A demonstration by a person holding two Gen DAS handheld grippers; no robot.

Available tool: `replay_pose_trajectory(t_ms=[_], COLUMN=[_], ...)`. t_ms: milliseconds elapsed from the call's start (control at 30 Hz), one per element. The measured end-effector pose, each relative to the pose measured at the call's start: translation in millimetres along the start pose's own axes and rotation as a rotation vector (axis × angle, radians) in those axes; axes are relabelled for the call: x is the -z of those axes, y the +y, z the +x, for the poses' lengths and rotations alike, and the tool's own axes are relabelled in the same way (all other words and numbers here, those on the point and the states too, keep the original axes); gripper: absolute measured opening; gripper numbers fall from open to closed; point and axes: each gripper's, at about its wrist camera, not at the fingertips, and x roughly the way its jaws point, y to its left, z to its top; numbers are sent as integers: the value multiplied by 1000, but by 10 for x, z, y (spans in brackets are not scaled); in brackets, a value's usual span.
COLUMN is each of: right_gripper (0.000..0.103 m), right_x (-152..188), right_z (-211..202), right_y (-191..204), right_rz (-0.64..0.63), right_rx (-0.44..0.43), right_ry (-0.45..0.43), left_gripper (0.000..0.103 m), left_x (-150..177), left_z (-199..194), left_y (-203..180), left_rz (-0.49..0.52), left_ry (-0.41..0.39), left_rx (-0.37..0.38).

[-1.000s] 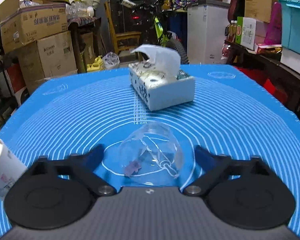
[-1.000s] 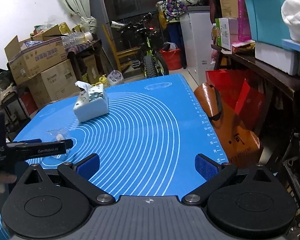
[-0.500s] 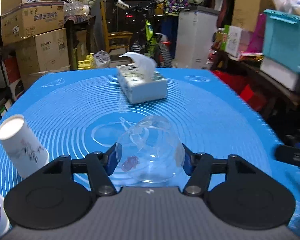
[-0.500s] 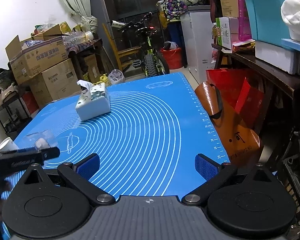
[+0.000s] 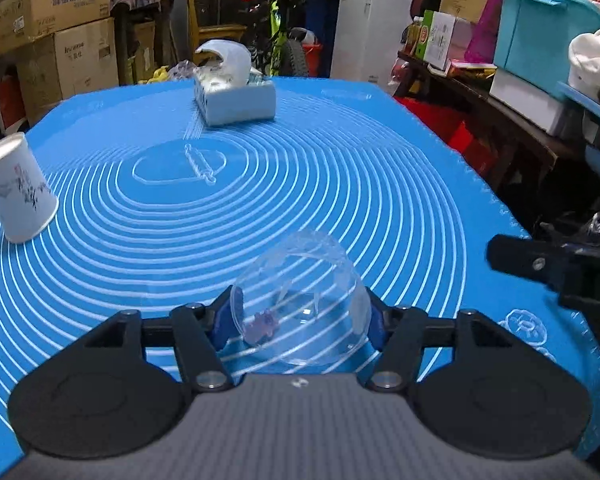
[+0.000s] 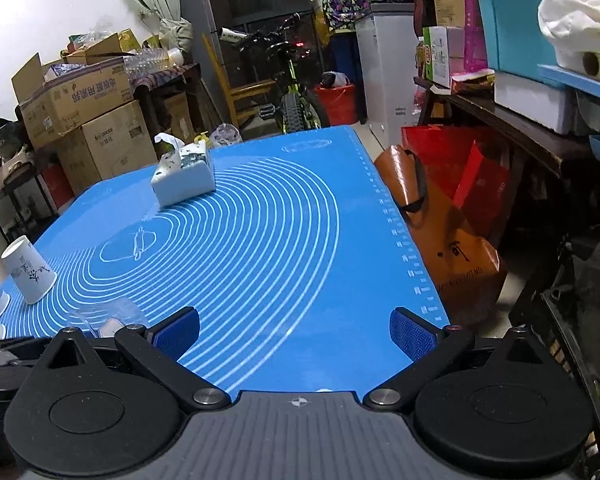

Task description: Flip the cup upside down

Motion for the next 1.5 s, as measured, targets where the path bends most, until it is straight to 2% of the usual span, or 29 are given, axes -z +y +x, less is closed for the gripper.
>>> replay_pose_trajectory(t_ms=[133, 200, 300, 633, 767, 833, 1033, 1300, 1500], right_gripper=[101, 101, 101, 101, 101, 100, 101, 101, 101], right_x=[27, 30, 31, 29, 30, 13, -38, -98, -173], right_z=[-17, -11, -1, 0, -40, -72, -179, -163, -111], right_y=[-26, -33, -37, -51, -43, -30, 84, 318, 534], right_rz=[9, 16, 19, 26, 24, 23, -25, -66, -127], right_rx=[0, -4, -8, -13, -15, -20, -38, 6, -3], right_ry=[-2, -2, -2, 3, 3, 0, 7, 84, 119], left_gripper=[66, 79, 88, 88, 88, 92, 94, 94, 94], left_x=[31, 17, 2, -16, -50, -85, -188, -210, -168], left_z=[-19, -25, -57, -71, -219, -317, -503, -549, -564], left_y=[-34, -23, 16, 4, 5, 5, 176, 526, 794], left_rz=[30, 22, -8, -5, -24, -32, -75, -62, -81], left_ry=[-18, -15, -25, -27, -62, -76, -78, -90, -90], left_rx=[-7, 2, 27, 32, 34, 30, -7, -162, -218])
